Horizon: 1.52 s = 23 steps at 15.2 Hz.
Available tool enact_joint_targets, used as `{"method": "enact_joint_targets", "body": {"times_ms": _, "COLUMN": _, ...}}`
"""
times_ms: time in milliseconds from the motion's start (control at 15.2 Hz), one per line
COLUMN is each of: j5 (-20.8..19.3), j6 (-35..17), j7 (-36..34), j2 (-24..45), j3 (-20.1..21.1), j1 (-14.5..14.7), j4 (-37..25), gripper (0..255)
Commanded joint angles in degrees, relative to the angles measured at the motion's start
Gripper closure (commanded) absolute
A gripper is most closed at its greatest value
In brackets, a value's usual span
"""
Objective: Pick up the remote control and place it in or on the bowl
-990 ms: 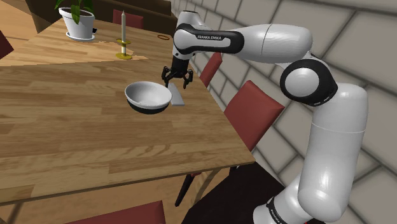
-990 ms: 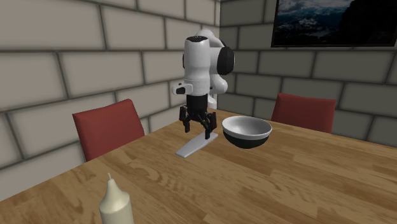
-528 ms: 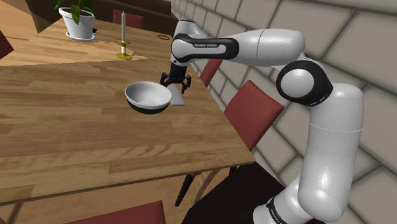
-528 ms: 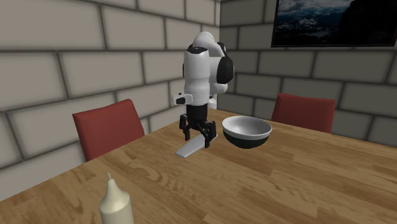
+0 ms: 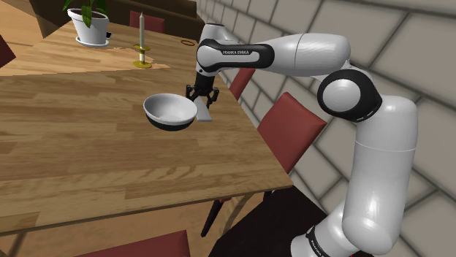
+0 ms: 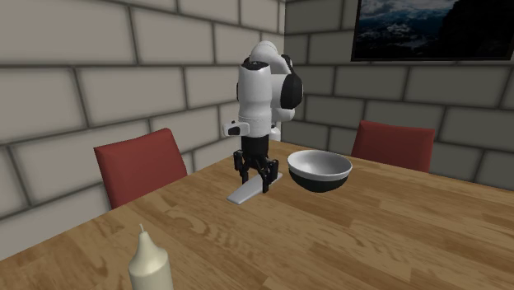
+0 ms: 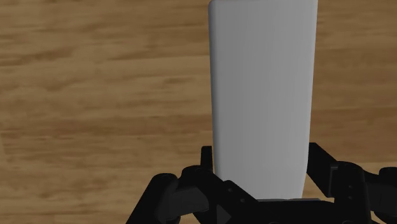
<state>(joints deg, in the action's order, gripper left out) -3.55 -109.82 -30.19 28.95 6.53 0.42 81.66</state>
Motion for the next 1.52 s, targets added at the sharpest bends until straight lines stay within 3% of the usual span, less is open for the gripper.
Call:
{"method": "enact_joint_targets", "body": {"times_ms": 0, "j5": 0.0, "j6": 0.0, "j7": 0.0, "j2": 0.0, "j3": 0.0, "j1": 0.0, "j4": 0.0, "gripper": 255}}
{"method": "enact_joint_targets", "body": {"times_ms": 462, "j5": 0.0, "j6": 0.0, "j7": 0.0, "j2": 0.0, "j3": 0.0, "j1": 0.0, "j4": 0.0, "gripper": 255}}
{"method": "enact_joint_targets", "body": {"times_ms": 1452, "j5": 0.2, "j6": 11.1, "j7": 0.3, "j2": -0.9, "j3": 0.1, "j1": 0.3, "j4": -10.2, "gripper": 255}}
